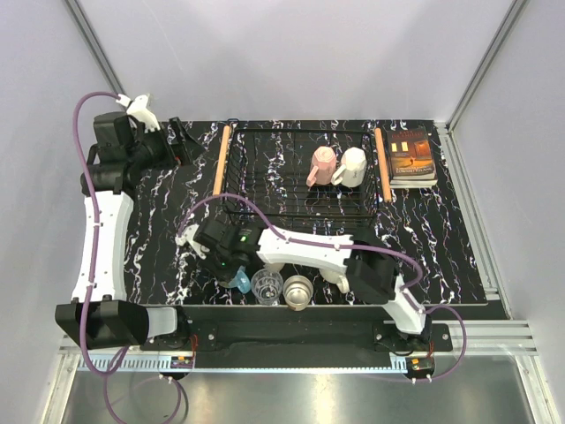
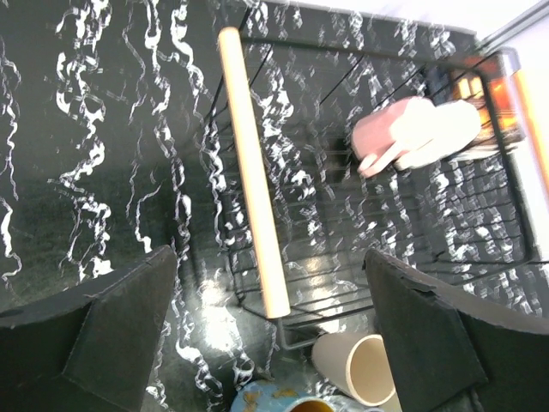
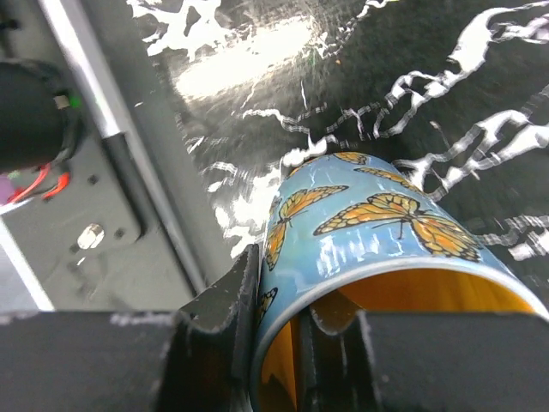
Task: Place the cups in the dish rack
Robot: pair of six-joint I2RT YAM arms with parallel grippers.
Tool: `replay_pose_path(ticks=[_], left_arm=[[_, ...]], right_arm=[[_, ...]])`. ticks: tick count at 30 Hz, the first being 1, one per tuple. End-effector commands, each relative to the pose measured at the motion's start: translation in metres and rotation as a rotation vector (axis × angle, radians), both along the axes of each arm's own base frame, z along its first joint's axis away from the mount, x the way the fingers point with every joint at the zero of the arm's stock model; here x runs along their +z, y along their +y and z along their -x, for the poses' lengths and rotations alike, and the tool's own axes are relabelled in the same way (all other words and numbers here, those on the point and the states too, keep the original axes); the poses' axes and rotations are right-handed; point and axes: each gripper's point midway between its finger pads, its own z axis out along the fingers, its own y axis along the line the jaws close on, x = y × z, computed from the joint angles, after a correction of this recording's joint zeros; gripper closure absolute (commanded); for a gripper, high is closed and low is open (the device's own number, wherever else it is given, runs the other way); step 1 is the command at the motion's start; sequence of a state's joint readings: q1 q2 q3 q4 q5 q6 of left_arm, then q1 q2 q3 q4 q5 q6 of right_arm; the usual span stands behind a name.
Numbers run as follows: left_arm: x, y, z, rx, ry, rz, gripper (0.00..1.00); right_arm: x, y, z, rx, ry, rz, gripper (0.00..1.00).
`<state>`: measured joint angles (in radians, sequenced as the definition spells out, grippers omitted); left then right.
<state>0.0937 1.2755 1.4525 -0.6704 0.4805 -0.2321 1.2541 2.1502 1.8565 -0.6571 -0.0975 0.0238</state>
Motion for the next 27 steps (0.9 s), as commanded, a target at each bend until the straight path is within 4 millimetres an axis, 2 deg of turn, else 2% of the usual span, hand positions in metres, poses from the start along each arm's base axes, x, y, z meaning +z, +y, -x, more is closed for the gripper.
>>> replay_pose_path(ticks=[1, 2, 3, 4, 5, 7, 8, 9, 10, 11, 12, 13, 14, 15, 16, 17, 19, 20, 21, 22, 23, 24, 26, 27], left_arm=[[0.074, -0.005, 0.002, -0.015, -0.187, 0.069, 0.01], [0.081, -0.006, 0.003, -0.015, -0.195, 0.088, 0.01], [0.088, -0.005, 0.002, -0.012, -0.207, 0.096, 0.01], [0.098, -0.006, 0.002, -0.018, -0.227, 0.104, 0.01], [0.102, -0.006, 0.002, -0.014, -0.233, 0.112, 0.01], [0.111, -0.005, 0.000, -0.008, -0.251, 0.118, 0.01], [0.113, -0.005, 0.000, -0.005, -0.252, 0.128, 0.01], [0.114, -0.005, 0.000, -0.004, -0.254, 0.135, 0.01], [0.118, -0.006, 0.001, -0.010, -0.261, 0.145, 0.01], [0.120, -0.010, 0.002, -0.020, -0.253, 0.179, 0.01], [0.122, -0.012, 0.004, -0.036, -0.246, 0.207, 0.01], [0.129, -0.023, 0.011, -0.098, -0.238, 0.274, 0.01], [0.126, -0.030, 0.012, -0.134, -0.214, 0.314, 0.01], [0.132, -0.037, 0.014, -0.182, -0.221, 0.352, 0.01], [0.134, -0.050, 0.024, -0.255, -0.165, 0.444, 0.01], [0.126, -0.056, 0.024, -0.283, -0.117, 0.493, 0.02], [0.127, -0.072, 0.032, -0.379, -0.083, 0.553, 0.05], [0.121, -0.087, 0.038, -0.426, -0.054, 0.559, 0.06], [0.117, -0.096, 0.042, -0.455, -0.046, 0.556, 0.07], [0.114, -0.105, 0.046, -0.483, -0.044, 0.546, 0.07], [0.104, -0.124, 0.055, -0.529, -0.008, 0.550, 0.07], [0.103, -0.130, 0.058, -0.535, -0.013, 0.544, 0.07], [0.094, -0.148, 0.066, -0.566, 0.016, 0.545, 0.07], [0.089, -0.152, 0.063, -0.552, 0.025, 0.545, 0.07]], right_arm=[[0.192, -0.009, -0.008, -0.040, -0.125, -0.410, 1.00], [0.209, -0.014, -0.007, -0.048, -0.127, -0.447, 1.00], [0.238, -0.026, -0.005, -0.051, -0.136, -0.511, 1.00], [0.254, -0.030, -0.005, -0.064, -0.136, -0.561, 1.00], [0.282, -0.043, -0.001, -0.064, -0.147, -0.626, 1.00], [0.300, -0.053, -0.003, -0.084, -0.148, -0.691, 1.00], [0.321, -0.066, 0.001, -0.085, -0.158, -0.745, 1.00], [0.323, -0.072, -0.001, -0.095, -0.159, -0.758, 1.00], [0.336, -0.080, -0.009, -0.121, -0.169, -0.808, 1.00], [0.362, -0.102, -0.007, -0.136, -0.190, -0.885, 1.00], [0.351, -0.110, -0.013, -0.162, -0.179, -0.891, 1.00], [0.374, -0.127, -0.034, -0.228, -0.198, -1.006, 1.00], [0.399, -0.155, -0.028, -0.231, -0.208, -1.108, 1.00], [0.380, -0.163, -0.037, -0.262, -0.184, -1.118, 1.00], [0.406, -0.187, -0.055, -0.321, -0.206, -1.246, 1.00], [0.417, -0.204, -0.048, -0.310, -0.207, -1.302, 1.00], [0.417, -0.224, -0.067, -0.366, -0.192, -1.359, 1.00], [0.411, -0.224, -0.068, -0.351, -0.166, -1.362, 1.00], [0.423, -0.229, -0.066, -0.341, -0.147, -1.421, 1.00], [0.422, -0.229, -0.069, -0.334, -0.134, -1.434, 1.00], [0.422, -0.233, -0.076, -0.347, -0.136, -1.448, 1.00], [0.431, -0.236, -0.074, -0.333, -0.133, -1.488, 1.00], [0.433, -0.240, -0.087, -0.350, -0.131, -1.505, 1.00], [0.441, -0.244, -0.087, -0.337, -0.114, -1.543, 1.00]])
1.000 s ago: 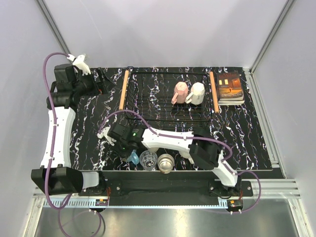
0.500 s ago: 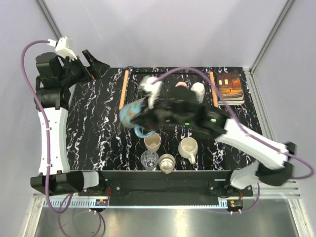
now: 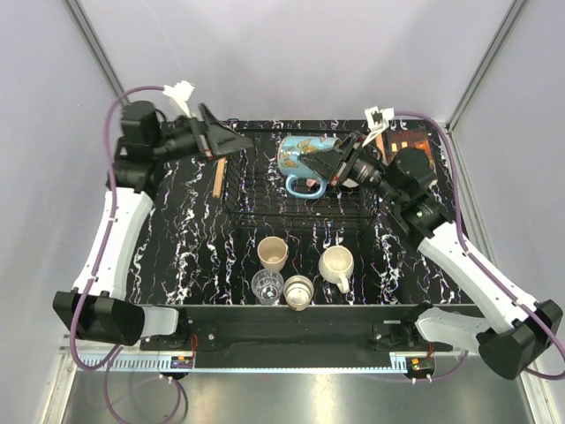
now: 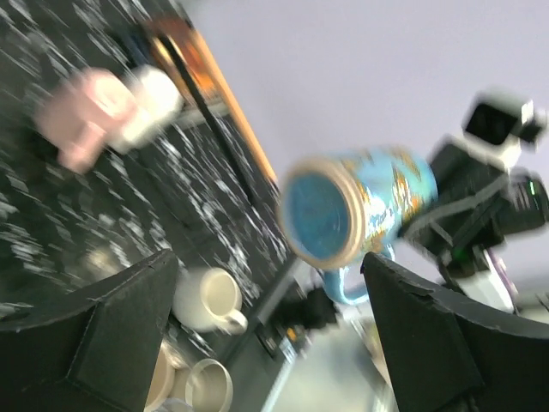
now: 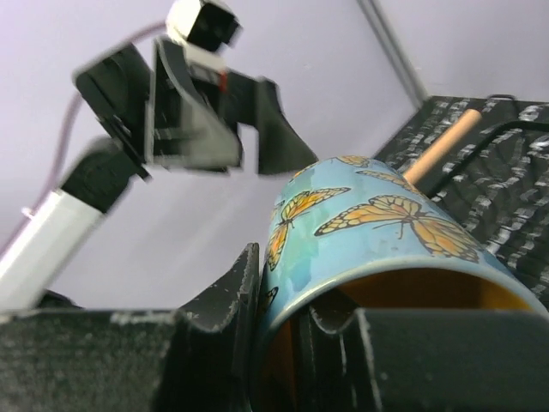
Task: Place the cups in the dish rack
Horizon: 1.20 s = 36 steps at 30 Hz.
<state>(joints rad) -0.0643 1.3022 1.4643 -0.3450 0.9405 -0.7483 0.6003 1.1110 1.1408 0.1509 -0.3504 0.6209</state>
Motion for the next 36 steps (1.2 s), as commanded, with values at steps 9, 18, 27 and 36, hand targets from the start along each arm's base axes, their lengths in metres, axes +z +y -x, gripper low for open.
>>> replay_pose_path(ticks=[9, 18, 27, 36], left_arm=[[-0.010, -0.058, 0.022, -0.176, 0.074, 0.068, 0.08], [0.001, -0.077, 0.033, -0.276, 0.092, 0.128, 0.09], [-0.002, -0.103, 0.045, -0.367, 0.120, 0.142, 0.09], [-0.003, -0.115, 0.041, -0.391, 0.135, 0.144, 0.12]], right_arm=[[0.101, -0.020, -0.004, 0.166, -0.173, -0.452, 1.00], [0.082, -0.001, -0.028, 0.229, -0.115, -0.479, 1.00], [0.071, 0.013, -0.040, 0.279, -0.092, -0.475, 1.00], [0.071, 0.030, -0.037, 0.340, -0.090, -0.498, 1.00]])
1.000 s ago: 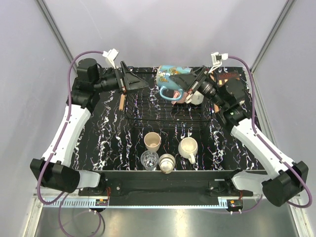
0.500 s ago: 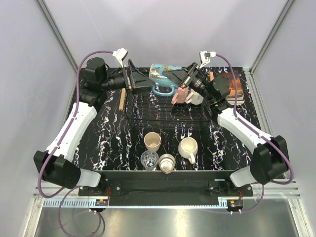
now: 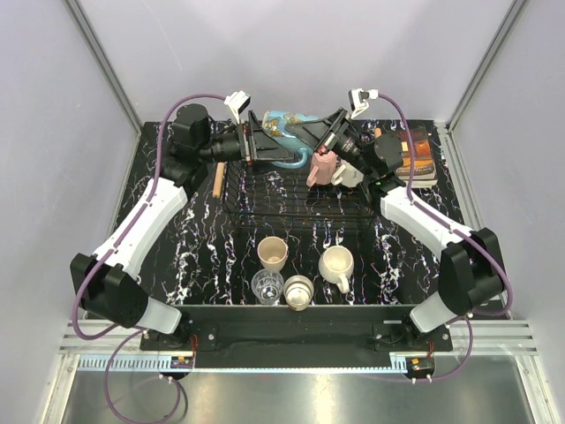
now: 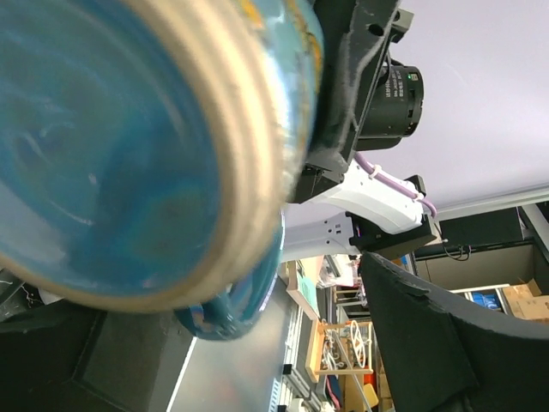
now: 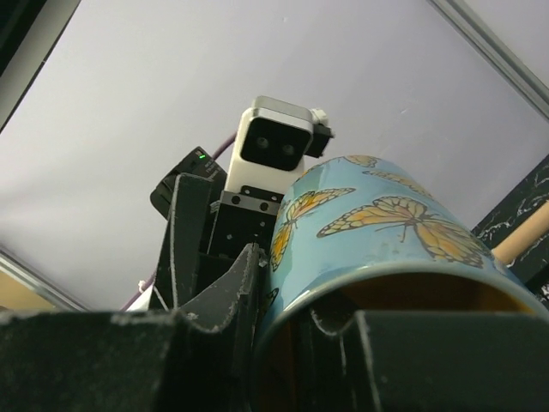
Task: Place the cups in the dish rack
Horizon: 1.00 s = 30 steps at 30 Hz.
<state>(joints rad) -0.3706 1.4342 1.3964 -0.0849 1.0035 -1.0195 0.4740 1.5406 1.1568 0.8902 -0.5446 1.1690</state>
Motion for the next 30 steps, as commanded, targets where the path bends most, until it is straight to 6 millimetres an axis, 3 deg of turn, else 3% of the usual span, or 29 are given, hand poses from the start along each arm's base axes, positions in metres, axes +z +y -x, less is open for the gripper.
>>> replay_pose_path(ticks=[1, 9, 14, 20, 24, 27, 30], left_arm=[[0.024, -0.008, 0.003, -0.042, -0.067, 0.042, 0.14], [0.045, -0.013, -0.001, -0.055, -0.108, 0.065, 0.20], [0.058, -0.008, -0.004, -0.053, -0.125, 0.089, 0.25], [0.068, 0.003, -0.012, -0.023, -0.140, 0.114, 0.47], [0.077, 0.005, -0.010, -0.028, -0.154, 0.140, 0.64], [0.081, 0.006, -0.008, -0.032, -0.158, 0.146, 0.71], [0.082, 0.007, -0.005, -0.034, -0.159, 0.150, 0.83]], right_arm=[[0.072, 0.001, 0.042, 0.080, -0.231, -0.157, 1.00], [0.061, 0.044, 0.060, 0.166, -0.242, -0.112, 1.00], [0.056, 0.050, 0.067, 0.203, -0.217, -0.109, 1.00], [0.049, 0.056, 0.087, 0.298, -0.154, -0.137, 1.00], [0.032, 0.061, 0.090, 0.309, -0.098, -0.132, 1.00], [0.020, 0.065, 0.092, 0.344, -0.059, -0.159, 1.00], [-0.002, 0.078, 0.093, 0.358, -0.029, -0.127, 1.00]])
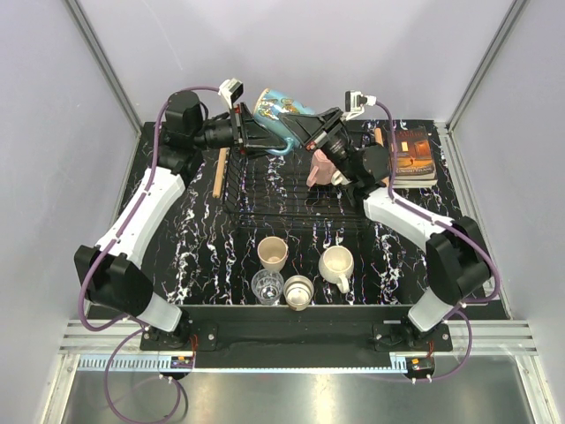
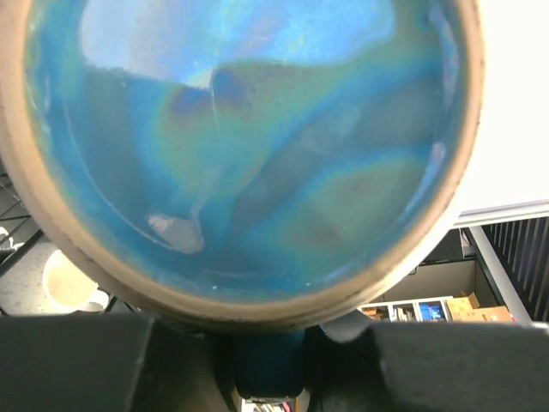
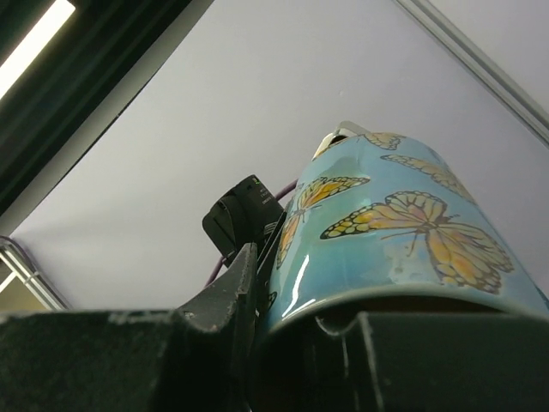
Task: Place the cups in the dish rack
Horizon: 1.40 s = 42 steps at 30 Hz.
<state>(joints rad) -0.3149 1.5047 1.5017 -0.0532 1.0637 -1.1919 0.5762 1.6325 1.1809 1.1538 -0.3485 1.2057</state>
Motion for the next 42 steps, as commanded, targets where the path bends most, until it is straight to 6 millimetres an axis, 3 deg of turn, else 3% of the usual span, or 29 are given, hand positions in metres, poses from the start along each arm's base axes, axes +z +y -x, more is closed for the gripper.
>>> replay_pose_path(ticks=[1, 4, 5, 8, 11, 14, 18, 22, 27, 34, 42], left_arm=[[0.054, -0.002, 0.016, -0.027, -0.261, 0.092, 0.87], [0.052, -0.002, 0.017, -0.027, -0.252, 0.096, 0.79], [0.051, -0.002, 0.017, -0.027, -0.249, 0.096, 0.65], [0.045, -0.002, 0.018, -0.029, -0.234, 0.092, 0.49], [0.046, -0.002, 0.018, -0.028, -0.231, 0.092, 0.45], [0.046, -0.002, 0.019, -0.029, -0.235, 0.088, 0.45], [0.048, -0.002, 0.021, -0.029, -0.239, 0.089, 0.56], [0.050, -0.004, 0.031, -0.056, -0.241, 0.095, 0.59], [0.051, -0.003, 0.036, -0.067, -0.243, 0.094, 0.56], [0.053, -0.002, 0.041, -0.091, -0.256, 0.091, 0.36], [0.044, 0.000, 0.048, -0.128, -0.243, 0.086, 0.39]], right_arm=[[-0.040, 0.062, 0.086, 0.393, 0.027, 0.102, 1.00], [-0.048, 0.068, 0.085, 0.402, 0.024, 0.116, 1.00], [-0.044, 0.069, 0.085, 0.407, 0.014, 0.115, 1.00], [-0.040, 0.073, 0.085, 0.405, -0.004, 0.126, 1.00], [-0.038, 0.078, 0.088, 0.404, -0.018, 0.142, 1.00], [-0.037, 0.078, 0.087, 0.401, -0.019, 0.142, 1.00], [-0.036, 0.081, 0.088, 0.399, -0.028, 0.155, 1.00], [-0.035, 0.082, 0.087, 0.395, -0.038, 0.167, 1.00], [-0.033, 0.083, 0.089, 0.402, -0.049, 0.169, 1.00], [-0.032, 0.083, 0.094, 0.408, -0.057, 0.202, 1.00], [-0.029, 0.081, 0.098, 0.389, -0.090, 0.266, 1.00]])
